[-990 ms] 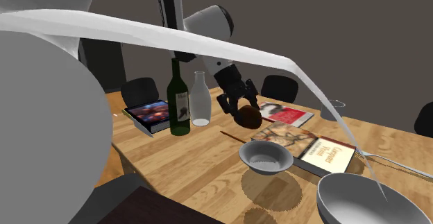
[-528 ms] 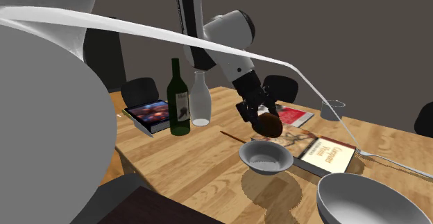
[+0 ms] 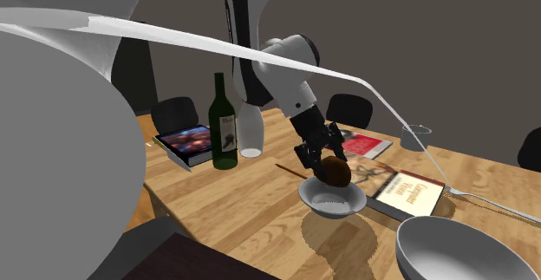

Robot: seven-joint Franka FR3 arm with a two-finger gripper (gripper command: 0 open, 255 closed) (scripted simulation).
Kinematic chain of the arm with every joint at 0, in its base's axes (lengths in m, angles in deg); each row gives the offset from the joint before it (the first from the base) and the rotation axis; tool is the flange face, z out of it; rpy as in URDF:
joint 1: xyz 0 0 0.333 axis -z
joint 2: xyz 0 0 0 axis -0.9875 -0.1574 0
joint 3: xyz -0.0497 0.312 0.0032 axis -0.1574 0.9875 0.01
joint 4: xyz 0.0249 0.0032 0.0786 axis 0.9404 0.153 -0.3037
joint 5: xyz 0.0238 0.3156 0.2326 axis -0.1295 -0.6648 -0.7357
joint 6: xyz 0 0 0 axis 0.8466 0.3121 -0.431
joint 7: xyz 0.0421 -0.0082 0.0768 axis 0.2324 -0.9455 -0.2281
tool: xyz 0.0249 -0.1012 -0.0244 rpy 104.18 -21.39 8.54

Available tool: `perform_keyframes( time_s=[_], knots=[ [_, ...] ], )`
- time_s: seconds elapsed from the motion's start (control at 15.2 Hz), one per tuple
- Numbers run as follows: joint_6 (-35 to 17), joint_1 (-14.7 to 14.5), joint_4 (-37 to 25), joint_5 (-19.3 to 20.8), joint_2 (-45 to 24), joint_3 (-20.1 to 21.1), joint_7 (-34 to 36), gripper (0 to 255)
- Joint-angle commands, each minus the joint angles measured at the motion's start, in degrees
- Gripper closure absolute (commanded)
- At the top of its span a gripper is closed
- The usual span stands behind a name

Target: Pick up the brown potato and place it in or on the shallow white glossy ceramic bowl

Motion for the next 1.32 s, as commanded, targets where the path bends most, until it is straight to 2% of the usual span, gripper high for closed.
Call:
perform_keyframes(
  time_s=[0.0, 0.73, 0.79, 1.12, 1.25],
  knots=[
    [-0.9, 0.0, -0.2, 0.9, -1.4, -0.3, 1.0, 255],
    [-2.0, -0.2, -0.5, 1.9, -3.2, -0.6, 2.3, 255],
    [-2.0, -0.2, -0.5, 1.9, -3.2, -0.6, 2.3, 0],
    [-2.0, -0.2, -0.5, 1.9, -3.2, -0.6, 2.3, 0],
    [0.8, -0.9, -0.9, -0.5, -0.9, 0.7, 1.0, 0]
  ],
)
